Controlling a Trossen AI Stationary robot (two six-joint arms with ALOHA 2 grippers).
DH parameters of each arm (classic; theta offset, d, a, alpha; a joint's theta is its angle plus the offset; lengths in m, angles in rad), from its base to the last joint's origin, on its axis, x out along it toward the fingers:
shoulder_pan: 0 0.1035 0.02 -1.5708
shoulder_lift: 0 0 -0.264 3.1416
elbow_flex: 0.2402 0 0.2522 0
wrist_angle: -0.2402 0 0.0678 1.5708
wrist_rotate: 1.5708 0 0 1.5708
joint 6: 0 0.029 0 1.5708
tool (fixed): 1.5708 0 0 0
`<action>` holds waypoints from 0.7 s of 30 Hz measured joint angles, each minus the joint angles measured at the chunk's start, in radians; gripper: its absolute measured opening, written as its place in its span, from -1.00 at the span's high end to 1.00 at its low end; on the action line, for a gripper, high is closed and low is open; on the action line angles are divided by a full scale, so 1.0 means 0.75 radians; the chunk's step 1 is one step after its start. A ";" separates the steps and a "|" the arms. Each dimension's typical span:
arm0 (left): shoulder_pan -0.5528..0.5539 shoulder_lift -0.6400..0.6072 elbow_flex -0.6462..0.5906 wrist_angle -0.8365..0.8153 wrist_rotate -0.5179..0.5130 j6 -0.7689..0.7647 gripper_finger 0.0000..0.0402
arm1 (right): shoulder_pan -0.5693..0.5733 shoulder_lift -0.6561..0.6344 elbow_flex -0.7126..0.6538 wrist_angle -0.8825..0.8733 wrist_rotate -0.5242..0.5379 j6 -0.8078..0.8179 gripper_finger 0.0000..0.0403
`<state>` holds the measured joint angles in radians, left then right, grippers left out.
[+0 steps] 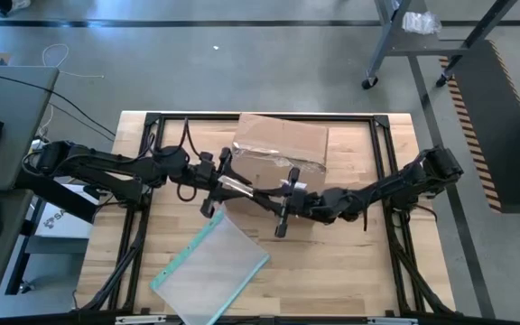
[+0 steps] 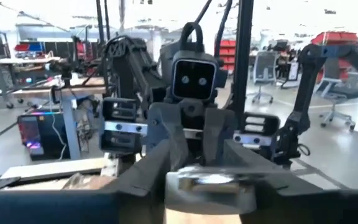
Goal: Unpack boxes
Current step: Open the cardboard box using the black cutter
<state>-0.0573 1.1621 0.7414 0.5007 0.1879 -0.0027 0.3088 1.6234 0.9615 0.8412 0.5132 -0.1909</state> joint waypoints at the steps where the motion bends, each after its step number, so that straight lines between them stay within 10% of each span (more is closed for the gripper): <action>1: 0.002 -0.001 0.000 -0.012 -0.004 -0.005 0.46 | 0.000 0.000 0.000 -0.013 0.001 0.000 0.79; 14: -0.004 -0.214 -0.002 -0.219 -0.058 0.173 0.46 | 0.008 -0.186 -0.009 -0.711 -0.031 0.497 -0.12; 21: -0.097 -0.202 -0.001 -0.076 -0.072 0.373 0.46 | -0.049 0.163 -0.052 0.125 -0.129 0.507 -0.47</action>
<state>-0.1302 1.0108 0.7410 0.4438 0.1336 0.2771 0.2722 1.7453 0.9223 0.9350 0.4167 0.1897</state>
